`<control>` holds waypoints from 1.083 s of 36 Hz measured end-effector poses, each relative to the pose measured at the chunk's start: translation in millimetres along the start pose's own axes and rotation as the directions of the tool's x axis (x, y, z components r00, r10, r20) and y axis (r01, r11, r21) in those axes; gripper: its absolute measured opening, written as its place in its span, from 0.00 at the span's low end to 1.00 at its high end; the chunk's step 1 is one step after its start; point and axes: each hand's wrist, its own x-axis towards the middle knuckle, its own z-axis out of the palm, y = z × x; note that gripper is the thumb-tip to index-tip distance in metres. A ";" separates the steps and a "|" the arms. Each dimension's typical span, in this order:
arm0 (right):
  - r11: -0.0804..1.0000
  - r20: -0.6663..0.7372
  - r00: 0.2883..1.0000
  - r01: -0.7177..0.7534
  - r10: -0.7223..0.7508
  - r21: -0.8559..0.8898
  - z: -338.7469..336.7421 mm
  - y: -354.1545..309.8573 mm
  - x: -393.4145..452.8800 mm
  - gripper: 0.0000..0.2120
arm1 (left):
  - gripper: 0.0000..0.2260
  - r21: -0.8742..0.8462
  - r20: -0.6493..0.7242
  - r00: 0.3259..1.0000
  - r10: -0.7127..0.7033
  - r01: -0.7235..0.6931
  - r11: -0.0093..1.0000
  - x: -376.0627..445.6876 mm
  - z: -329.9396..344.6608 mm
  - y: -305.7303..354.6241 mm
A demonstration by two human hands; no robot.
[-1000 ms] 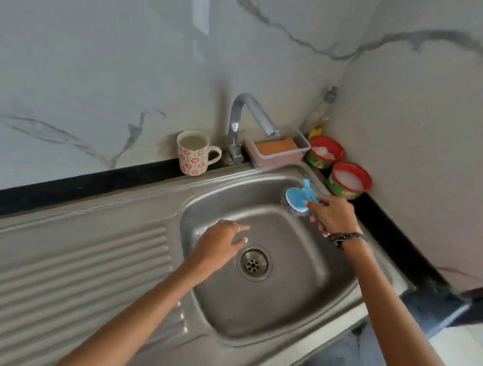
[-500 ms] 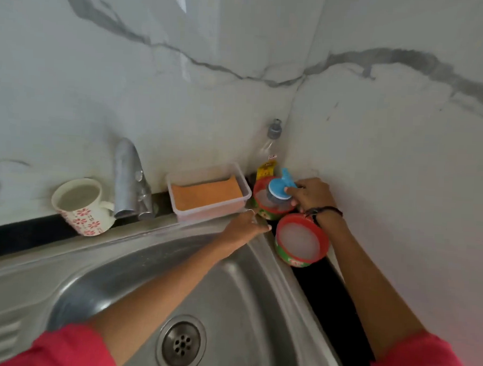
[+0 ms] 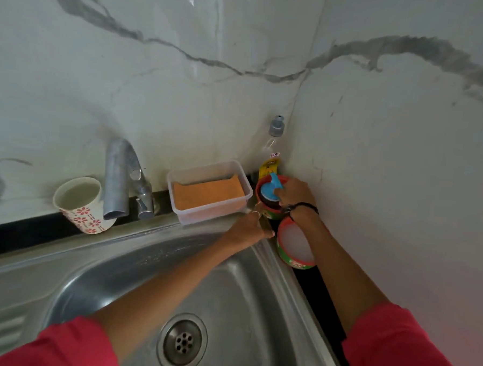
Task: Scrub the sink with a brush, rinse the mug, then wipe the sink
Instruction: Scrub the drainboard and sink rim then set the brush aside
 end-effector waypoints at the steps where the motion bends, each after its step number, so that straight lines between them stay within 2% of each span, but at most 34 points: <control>1: 1.000 -0.043 0.999 0.015 -0.014 0.007 -0.3 3.3 -6.8 0.17 | 0.27 0.008 -0.006 1.000 0.022 -0.022 1.000 -5.2 0.2 -2.1; 5: 0.989 -0.235 0.962 0.126 -0.141 -0.074 -0.3 11.7 -46.5 0.18 | 0.30 0.021 -0.046 0.997 0.055 -0.054 0.998 -34.2 -3.5 -15.9; 9: 0.949 -0.388 0.866 0.289 -0.315 -0.123 3.6 14.2 -94.8 0.20 | 0.28 0.058 -0.073 0.990 0.122 -0.118 0.991 -69.5 -11.7 -39.5; 12: 0.901 -0.434 0.795 0.419 -0.424 -0.114 11.6 8.2 -133.2 0.24 | 0.29 0.118 -0.051 0.985 0.167 -0.160 0.980 -97.8 -20.6 -64.1; 16: 0.811 -0.513 0.660 0.569 -0.549 -0.136 31.5 -8.3 -188.5 0.20 | 0.31 0.251 -0.060 0.983 0.175 -0.154 0.955 -143.3 -36.4 -103.7; 18: 0.779 -0.508 0.633 0.614 -0.584 -0.130 46.1 -20.5 -215.5 0.19 | 0.31 0.288 -0.057 0.984 0.169 -0.146 0.947 -173.8 -44.5 -121.2; 21: 0.759 -0.424 0.714 0.645 -0.557 0.089 70.3 -47.0 -257.3 0.20 | 0.30 0.371 -0.071 0.979 0.189 -0.150 0.917 -223.3 -56.5 -153.4; 24: 0.746 -0.302 0.805 0.590 -0.511 0.309 95.0 -80.2 -299.2 0.21 | 0.28 0.400 -0.066 0.983 0.169 -0.129 0.907 -282.0 -74.2 -189.9; 27: 0.753 -0.151 0.851 0.517 -0.502 0.406 122.3 -114.6 -331.9 0.21 | 0.28 0.447 -0.090 0.984 0.153 -0.098 0.889 -339.3 -95.2 -232.3; 29: 0.777 -0.020 0.852 0.486 -0.523 0.400 139.7 -133.0 -345.8 0.21 | 0.31 0.474 -0.109 0.987 0.121 -0.055 0.879 -373.0 -107.9 -258.4; 31: 0.804 0.120 0.830 0.475 -0.545 0.358 160.5 -152.3 -360.6 0.16 | 0.38 0.477 -0.138 0.987 0.086 -0.010 0.879 -410.4 -121.6 -286.4; 32: 0.813 0.170 0.818 0.477 -0.550 0.334 168.7 -159.8 -366.2 0.13 | 0.38 0.480 -0.151 0.987 0.064 0.017 0.877 -425.7 -127.5 -297.8; 37: 0.846 0.266 0.808 0.462 -0.526 0.267 193.6 -200.2 -389.1 0.09 | 0.39 0.473 -0.265 0.964 -0.037 0.163 0.866 -491.5 -158.7 -346.6; 39: 0.870 0.281 0.827 0.432 -0.488 0.239 197.3 -211.5 -390.2 0.10 | 0.34 0.543 -0.315 0.949 -0.005 0.184 0.820 -509.1 -170.2 -362.5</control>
